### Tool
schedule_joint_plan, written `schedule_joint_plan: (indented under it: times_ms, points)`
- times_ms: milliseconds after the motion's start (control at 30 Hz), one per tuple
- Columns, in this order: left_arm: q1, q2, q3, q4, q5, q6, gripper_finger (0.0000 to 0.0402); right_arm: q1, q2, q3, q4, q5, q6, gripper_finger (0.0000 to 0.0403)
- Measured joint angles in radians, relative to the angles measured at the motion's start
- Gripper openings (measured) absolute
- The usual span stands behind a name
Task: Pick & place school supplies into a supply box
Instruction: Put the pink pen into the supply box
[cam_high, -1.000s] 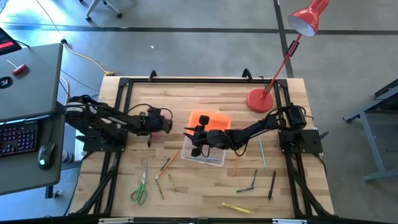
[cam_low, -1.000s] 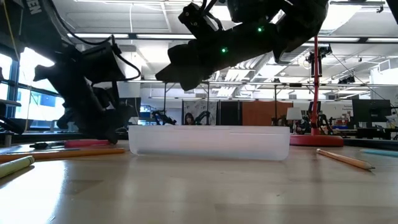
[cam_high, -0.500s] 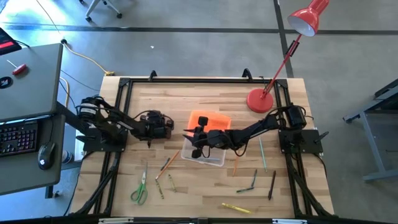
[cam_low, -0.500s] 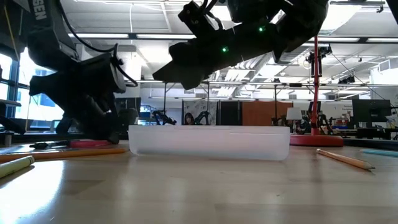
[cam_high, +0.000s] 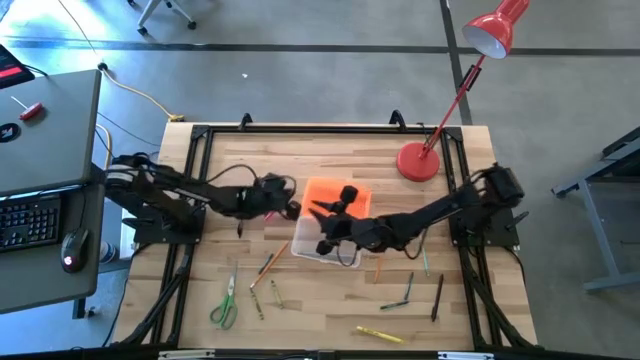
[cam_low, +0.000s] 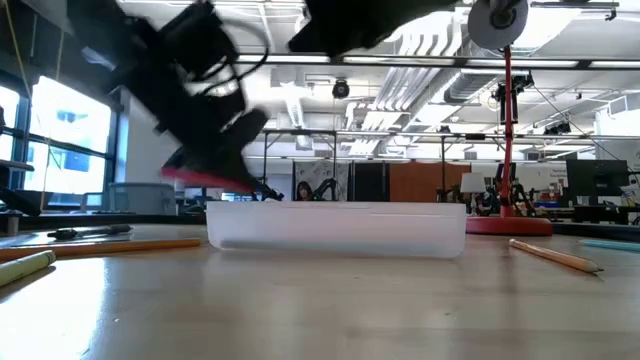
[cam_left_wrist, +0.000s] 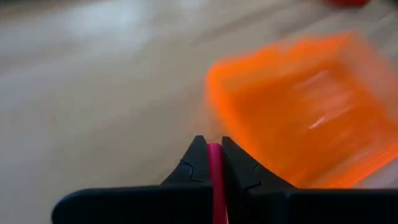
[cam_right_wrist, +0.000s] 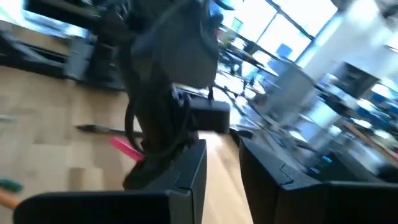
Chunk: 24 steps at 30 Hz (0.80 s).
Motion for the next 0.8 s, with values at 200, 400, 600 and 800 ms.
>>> schedule_joint_plan:
  times_ms: [200,400,600,800]
  points:
    - [-0.06,-0.018,0.167,-0.036,0.151,0.249,0.0035,0.076,-0.13,0.001,-0.295,0.149,0.086,0.0075]
    - [-0.152,0.138,0.26,0.084,0.281,0.368,0.0035,0.127,-0.228,0.001,-0.535,0.16,0.293,0.008]
    - [-0.169,0.342,0.328,0.19,0.301,0.411,0.0035,0.145,-0.278,0.001,-0.679,0.158,0.48,0.0079]
    - [-0.167,0.51,0.466,0.223,0.375,0.511,0.0077,0.145,-0.29,0.0,-0.764,0.159,0.544,0.0079]
